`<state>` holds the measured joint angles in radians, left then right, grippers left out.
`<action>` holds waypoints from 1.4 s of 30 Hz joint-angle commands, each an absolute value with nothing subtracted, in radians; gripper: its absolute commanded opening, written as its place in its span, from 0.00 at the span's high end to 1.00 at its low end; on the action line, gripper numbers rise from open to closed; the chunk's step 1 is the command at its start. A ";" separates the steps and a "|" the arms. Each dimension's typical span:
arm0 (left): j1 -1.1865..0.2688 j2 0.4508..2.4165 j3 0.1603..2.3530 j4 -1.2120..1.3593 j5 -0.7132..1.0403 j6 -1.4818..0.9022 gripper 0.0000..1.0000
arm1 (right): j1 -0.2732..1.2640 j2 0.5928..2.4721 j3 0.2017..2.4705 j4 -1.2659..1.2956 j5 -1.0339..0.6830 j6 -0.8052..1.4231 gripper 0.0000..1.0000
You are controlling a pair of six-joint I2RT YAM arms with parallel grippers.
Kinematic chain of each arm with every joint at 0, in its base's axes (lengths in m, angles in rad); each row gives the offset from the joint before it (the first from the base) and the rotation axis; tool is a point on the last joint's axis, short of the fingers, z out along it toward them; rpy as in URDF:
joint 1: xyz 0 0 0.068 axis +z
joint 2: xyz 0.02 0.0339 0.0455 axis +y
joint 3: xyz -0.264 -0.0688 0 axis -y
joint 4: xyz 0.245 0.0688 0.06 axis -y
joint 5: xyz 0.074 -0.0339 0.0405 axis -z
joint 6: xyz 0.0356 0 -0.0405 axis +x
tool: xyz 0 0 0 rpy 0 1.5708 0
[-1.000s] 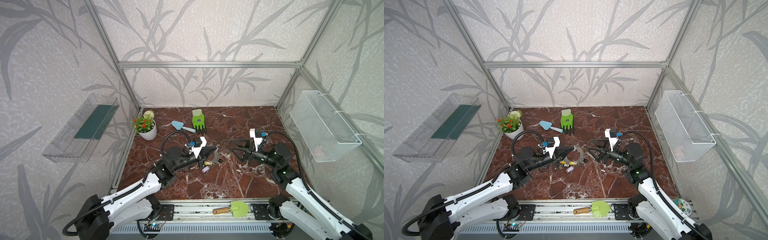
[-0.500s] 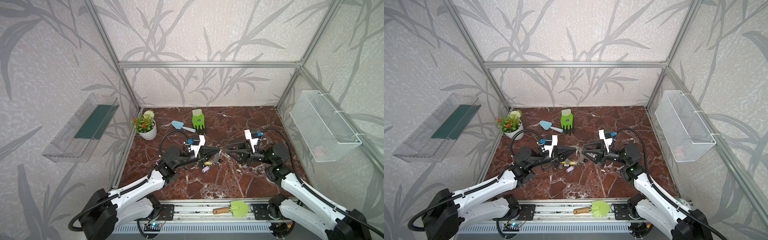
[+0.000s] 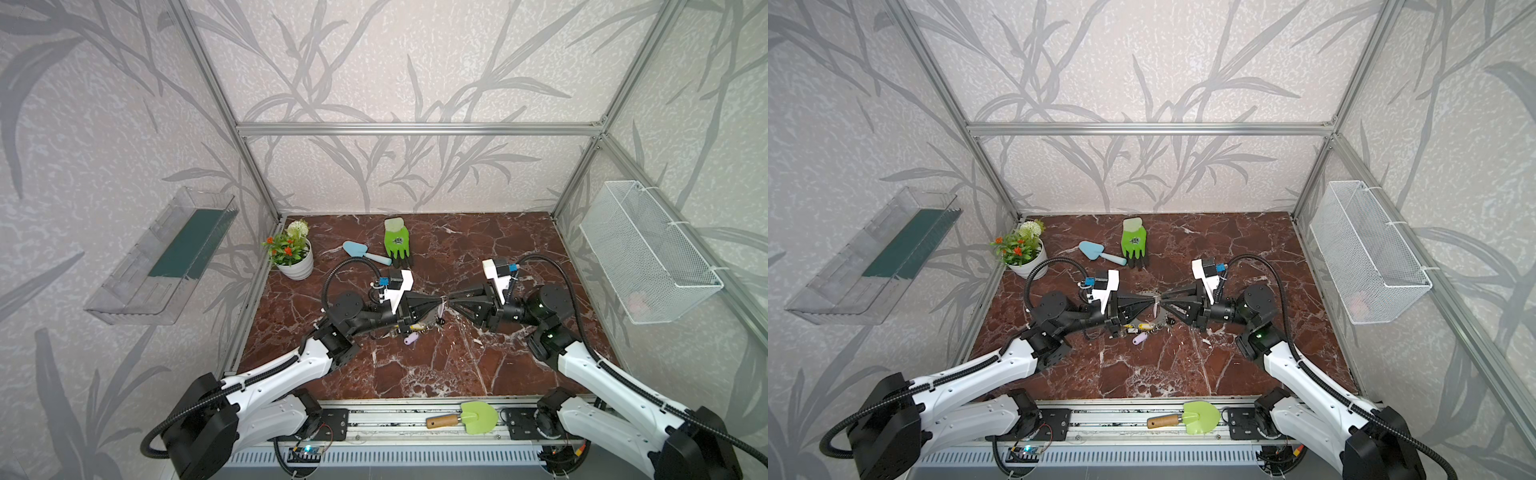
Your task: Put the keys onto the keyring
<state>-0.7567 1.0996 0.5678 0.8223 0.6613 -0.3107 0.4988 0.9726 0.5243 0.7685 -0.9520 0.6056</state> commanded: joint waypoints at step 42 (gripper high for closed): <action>-0.744 0.916 0.597 0.565 0.586 -0.328 0.42 | 0.521 1.021 0.498 0.948 -0.948 0.679 1.00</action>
<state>-0.7513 0.9947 0.6159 0.6090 0.6373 -0.3325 0.5159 1.0248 0.4942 0.9302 -0.9504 0.6842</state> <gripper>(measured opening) 0.572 0.050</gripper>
